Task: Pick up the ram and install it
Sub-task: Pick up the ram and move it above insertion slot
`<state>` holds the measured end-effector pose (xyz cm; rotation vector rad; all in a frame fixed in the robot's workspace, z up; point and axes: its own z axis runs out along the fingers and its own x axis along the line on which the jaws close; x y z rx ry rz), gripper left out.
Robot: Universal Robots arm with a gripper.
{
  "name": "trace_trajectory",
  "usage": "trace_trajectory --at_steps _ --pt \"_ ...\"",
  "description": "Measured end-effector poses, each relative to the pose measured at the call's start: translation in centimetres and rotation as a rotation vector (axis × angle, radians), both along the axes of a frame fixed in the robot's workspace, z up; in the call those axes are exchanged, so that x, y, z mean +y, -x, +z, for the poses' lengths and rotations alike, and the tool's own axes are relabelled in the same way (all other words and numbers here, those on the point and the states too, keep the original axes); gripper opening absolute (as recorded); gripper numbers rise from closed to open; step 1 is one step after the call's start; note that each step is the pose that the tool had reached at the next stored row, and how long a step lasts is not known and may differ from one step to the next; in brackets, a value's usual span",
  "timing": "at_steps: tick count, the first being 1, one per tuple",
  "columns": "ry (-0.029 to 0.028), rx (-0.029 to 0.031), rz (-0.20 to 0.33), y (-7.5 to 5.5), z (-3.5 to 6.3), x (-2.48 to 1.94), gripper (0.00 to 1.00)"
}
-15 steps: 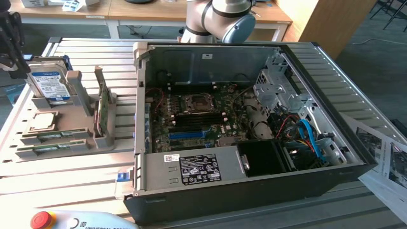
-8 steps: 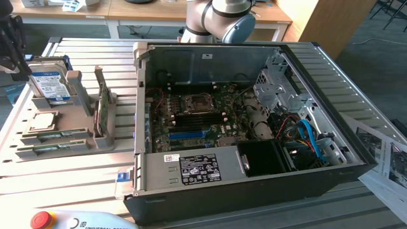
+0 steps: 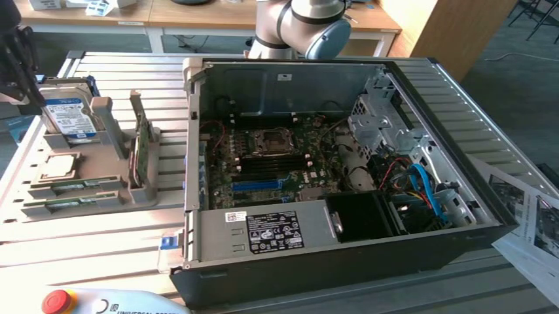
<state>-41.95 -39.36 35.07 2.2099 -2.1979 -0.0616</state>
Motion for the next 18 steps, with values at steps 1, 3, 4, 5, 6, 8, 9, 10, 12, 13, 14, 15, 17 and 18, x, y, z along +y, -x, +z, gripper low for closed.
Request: trace_trajectory --at_steps 1,3,4,5,6,8,9,10,12,13,14,15,17,18 --pt "0.0000 0.0000 0.000 0.0 -0.09 0.00 0.24" --pt "0.0000 -0.0001 0.000 0.0 -0.25 0.00 0.24" --pt "0.0000 0.0000 0.000 0.0 -0.33 0.00 0.24" --pt "0.0000 0.0000 0.000 0.0 -0.41 0.00 0.24" --pt "0.0000 0.0000 0.000 0.0 -0.49 0.00 0.24" --pt "0.0000 -0.0001 0.000 0.0 -0.66 0.00 0.24" --pt "0.0000 0.0000 0.000 0.0 -0.74 0.00 0.24" --pt "0.0000 -0.0001 0.000 0.0 -0.82 0.00 0.24" --pt "0.0000 0.0000 0.000 0.0 -0.97 0.00 0.24" --pt "0.0000 0.0001 0.000 0.0 -1.04 0.00 0.24" --pt "0.0000 0.0000 0.000 0.0 -1.13 0.00 0.24" --pt "0.0000 0.0000 0.000 0.0 -1.21 0.00 0.24" --pt "0.0000 0.0000 0.000 0.0 -1.37 0.00 0.24" --pt "0.0000 0.0000 0.000 0.0 -1.46 0.00 0.24"
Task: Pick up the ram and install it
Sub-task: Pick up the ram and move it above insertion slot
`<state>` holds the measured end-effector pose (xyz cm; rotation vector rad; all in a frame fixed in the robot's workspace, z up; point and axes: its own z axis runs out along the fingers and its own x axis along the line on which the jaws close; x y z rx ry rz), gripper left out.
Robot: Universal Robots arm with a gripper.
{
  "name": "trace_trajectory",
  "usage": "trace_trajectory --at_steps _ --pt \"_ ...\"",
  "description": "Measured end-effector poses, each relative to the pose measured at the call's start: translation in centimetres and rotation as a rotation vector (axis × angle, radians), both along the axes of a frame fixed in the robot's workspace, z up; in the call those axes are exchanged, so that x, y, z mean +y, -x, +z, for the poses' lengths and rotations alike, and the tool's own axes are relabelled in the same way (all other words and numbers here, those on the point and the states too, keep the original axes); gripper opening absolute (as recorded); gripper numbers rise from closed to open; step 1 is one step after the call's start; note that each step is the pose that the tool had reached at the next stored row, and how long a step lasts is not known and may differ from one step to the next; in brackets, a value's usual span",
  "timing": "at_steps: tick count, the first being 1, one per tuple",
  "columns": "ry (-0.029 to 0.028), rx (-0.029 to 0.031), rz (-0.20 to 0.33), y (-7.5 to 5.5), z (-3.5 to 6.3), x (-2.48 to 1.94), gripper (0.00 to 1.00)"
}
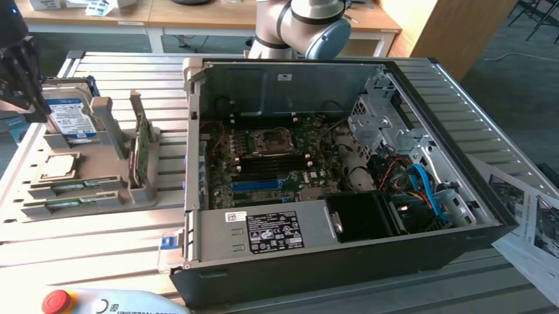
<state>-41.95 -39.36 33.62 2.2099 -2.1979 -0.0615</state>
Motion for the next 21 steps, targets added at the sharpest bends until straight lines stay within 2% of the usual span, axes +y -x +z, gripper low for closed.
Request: trace_trajectory --at_steps 16,21 --pt "0.0000 0.0000 0.000 0.0 -1.28 0.00 0.24" --pt "0.0001 0.0002 0.000 0.0 -1.36 0.00 0.24"
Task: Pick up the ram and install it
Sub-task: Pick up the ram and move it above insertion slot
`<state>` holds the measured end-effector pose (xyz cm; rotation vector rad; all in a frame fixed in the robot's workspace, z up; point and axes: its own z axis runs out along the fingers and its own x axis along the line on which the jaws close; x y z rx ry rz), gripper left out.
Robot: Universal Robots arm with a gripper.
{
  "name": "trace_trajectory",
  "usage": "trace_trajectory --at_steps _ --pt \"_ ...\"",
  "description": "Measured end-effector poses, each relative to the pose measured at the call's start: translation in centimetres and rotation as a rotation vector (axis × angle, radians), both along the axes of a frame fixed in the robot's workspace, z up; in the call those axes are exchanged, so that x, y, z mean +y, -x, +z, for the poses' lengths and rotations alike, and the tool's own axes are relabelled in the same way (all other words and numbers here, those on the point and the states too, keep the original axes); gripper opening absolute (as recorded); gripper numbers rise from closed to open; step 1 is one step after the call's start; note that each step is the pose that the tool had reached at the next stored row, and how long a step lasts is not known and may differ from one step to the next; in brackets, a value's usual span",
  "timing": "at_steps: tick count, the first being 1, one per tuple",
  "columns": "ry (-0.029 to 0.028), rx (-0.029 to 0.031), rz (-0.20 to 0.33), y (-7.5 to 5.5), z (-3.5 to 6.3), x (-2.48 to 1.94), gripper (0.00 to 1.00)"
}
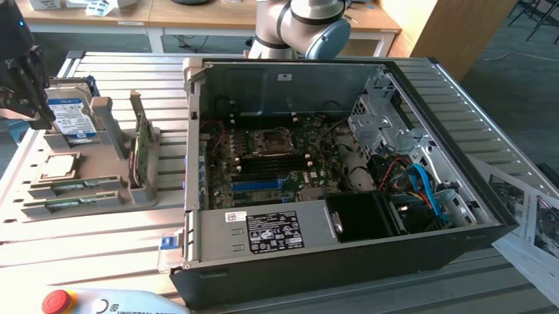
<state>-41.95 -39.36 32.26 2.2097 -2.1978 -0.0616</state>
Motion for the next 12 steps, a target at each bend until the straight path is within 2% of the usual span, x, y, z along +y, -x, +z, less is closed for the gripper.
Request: trace_trajectory --at_steps 4,12 --pt "-0.0002 -0.0004 0.000 0.00 -0.03 -0.08 0.24" --pt "-0.0001 -0.0001 0.000 0.00 -0.01 -0.71 0.24"
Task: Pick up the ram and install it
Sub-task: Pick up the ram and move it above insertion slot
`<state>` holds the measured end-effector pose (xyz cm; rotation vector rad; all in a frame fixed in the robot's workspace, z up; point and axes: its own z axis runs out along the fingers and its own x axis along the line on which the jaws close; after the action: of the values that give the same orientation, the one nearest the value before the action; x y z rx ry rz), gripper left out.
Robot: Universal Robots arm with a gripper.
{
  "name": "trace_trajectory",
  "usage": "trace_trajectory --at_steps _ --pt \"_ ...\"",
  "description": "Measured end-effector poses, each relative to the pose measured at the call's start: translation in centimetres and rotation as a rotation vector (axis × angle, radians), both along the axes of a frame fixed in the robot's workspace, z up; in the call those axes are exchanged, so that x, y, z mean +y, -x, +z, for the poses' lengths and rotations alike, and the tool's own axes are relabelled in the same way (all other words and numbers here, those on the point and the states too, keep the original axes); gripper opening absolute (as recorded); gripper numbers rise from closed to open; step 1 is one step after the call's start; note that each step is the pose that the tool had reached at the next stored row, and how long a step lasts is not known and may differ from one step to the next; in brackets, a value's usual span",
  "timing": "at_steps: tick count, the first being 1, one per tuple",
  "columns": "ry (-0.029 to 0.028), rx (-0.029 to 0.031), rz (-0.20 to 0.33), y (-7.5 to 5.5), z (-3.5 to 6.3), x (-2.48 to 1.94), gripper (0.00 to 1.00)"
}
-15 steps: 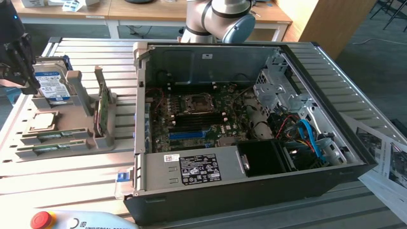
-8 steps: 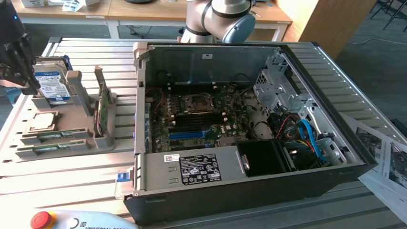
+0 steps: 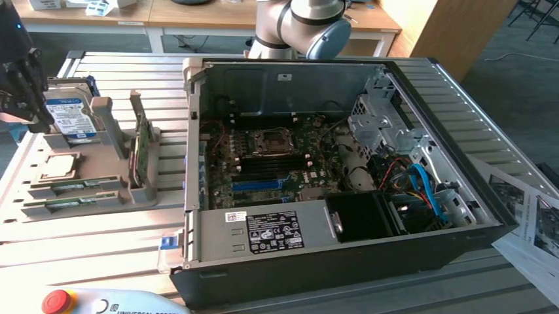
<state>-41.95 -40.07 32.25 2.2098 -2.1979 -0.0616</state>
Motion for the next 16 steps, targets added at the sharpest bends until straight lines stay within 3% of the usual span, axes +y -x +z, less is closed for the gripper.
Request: trace_trajectory --at_steps 5,16 --pt "0.0000 0.0000 0.000 0.00 0.00 -0.38 0.24" --pt "0.0000 0.0000 0.000 0.00 -0.01 -0.71 0.24"
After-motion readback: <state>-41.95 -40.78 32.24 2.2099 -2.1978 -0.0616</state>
